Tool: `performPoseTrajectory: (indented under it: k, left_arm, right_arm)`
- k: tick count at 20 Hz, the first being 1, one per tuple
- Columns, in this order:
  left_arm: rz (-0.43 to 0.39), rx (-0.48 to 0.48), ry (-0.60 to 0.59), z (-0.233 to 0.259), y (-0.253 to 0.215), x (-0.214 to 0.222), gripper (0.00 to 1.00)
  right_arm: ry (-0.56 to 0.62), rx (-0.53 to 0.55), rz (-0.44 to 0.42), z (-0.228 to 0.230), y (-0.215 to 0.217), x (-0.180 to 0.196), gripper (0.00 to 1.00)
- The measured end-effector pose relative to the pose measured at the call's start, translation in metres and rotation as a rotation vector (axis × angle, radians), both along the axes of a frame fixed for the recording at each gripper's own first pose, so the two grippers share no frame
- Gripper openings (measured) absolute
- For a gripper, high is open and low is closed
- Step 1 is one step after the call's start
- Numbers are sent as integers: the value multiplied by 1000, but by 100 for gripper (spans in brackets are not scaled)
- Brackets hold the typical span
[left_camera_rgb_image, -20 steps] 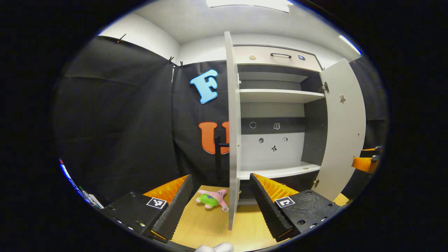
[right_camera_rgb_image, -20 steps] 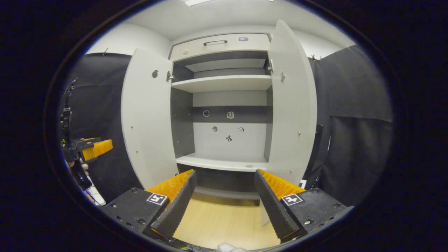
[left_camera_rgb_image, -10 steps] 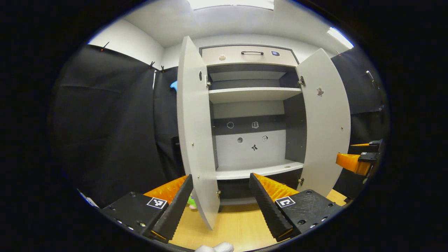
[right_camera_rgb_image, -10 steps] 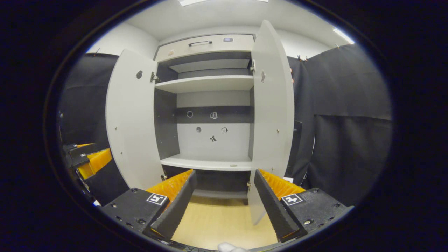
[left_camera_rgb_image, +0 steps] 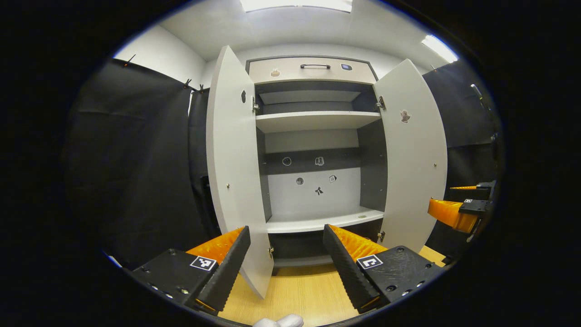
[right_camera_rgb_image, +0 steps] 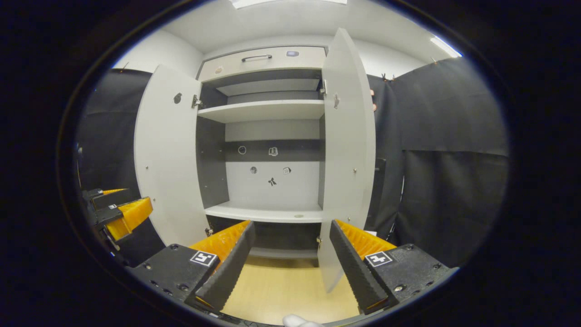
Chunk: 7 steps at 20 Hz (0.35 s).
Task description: Open the right door of the double-door shoe cabinet with the right hand, and open the left door with the left hand.
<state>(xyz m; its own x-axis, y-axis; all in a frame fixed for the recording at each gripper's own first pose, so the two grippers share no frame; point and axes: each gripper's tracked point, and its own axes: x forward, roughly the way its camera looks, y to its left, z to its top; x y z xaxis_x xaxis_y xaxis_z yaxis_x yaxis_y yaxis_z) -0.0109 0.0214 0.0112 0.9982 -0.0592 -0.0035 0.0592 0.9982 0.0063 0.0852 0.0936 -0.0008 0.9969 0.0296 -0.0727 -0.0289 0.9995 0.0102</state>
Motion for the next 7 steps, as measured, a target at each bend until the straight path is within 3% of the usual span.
performPoseTrajectory:
  k: [6,7]
  left_arm:
    - [7,-11,1,2,2,-1,100]
    - [8,-14,-1,2,2,0,96]
  right_arm:
    - [-10,-2,5,5,1,-1,100]
    - [-13,-2,5,5,1,-2,100]
